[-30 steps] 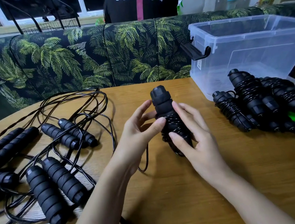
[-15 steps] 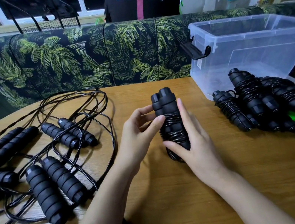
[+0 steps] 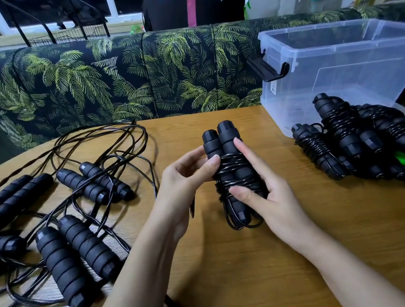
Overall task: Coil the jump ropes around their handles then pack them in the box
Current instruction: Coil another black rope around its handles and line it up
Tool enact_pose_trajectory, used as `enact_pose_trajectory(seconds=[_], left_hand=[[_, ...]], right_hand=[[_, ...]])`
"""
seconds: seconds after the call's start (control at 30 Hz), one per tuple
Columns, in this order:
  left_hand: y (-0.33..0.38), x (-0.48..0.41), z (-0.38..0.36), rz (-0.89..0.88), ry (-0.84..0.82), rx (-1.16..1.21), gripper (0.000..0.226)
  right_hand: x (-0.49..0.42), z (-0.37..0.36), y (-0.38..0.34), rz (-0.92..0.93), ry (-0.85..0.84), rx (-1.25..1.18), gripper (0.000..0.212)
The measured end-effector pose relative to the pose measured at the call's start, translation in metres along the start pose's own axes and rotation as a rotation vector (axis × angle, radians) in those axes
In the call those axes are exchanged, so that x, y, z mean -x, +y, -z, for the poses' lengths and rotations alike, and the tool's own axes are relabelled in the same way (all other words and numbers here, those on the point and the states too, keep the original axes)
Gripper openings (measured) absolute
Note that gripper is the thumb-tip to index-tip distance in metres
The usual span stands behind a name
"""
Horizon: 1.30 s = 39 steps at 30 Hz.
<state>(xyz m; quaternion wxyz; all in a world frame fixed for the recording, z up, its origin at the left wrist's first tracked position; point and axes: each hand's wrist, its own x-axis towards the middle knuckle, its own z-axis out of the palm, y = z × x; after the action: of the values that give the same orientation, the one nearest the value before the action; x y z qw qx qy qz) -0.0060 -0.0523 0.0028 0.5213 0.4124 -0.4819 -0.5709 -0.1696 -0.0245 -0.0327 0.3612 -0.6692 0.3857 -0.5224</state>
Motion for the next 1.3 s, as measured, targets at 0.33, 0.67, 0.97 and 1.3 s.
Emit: enact_pose_trajectory(seconds=[0.33, 0.67, 0.97, 1.3], left_hand=[[-0.005, 0.000, -0.003, -0.005, 0.121, 0.008, 0.036], [-0.016, 0.003, -0.015, -0.060, 0.209, -0.060, 0.036], [-0.010, 0.004, -0.013, -0.139, 0.100, -0.069, 0.033], [-0.012, -0.001, -0.004, -0.105, 0.036, -0.011, 0.048]], right_hand=[[0.000, -0.002, 0.005, 0.114, 0.107, 0.423, 0.058], [0.002, -0.019, 0.001, 0.121, 0.202, 1.121, 0.097], [0.006, -0.008, 0.010, 0.087, 0.248, 0.739, 0.086], [0.004, -0.011, 0.004, 0.002, 0.204, 0.082, 0.070]])
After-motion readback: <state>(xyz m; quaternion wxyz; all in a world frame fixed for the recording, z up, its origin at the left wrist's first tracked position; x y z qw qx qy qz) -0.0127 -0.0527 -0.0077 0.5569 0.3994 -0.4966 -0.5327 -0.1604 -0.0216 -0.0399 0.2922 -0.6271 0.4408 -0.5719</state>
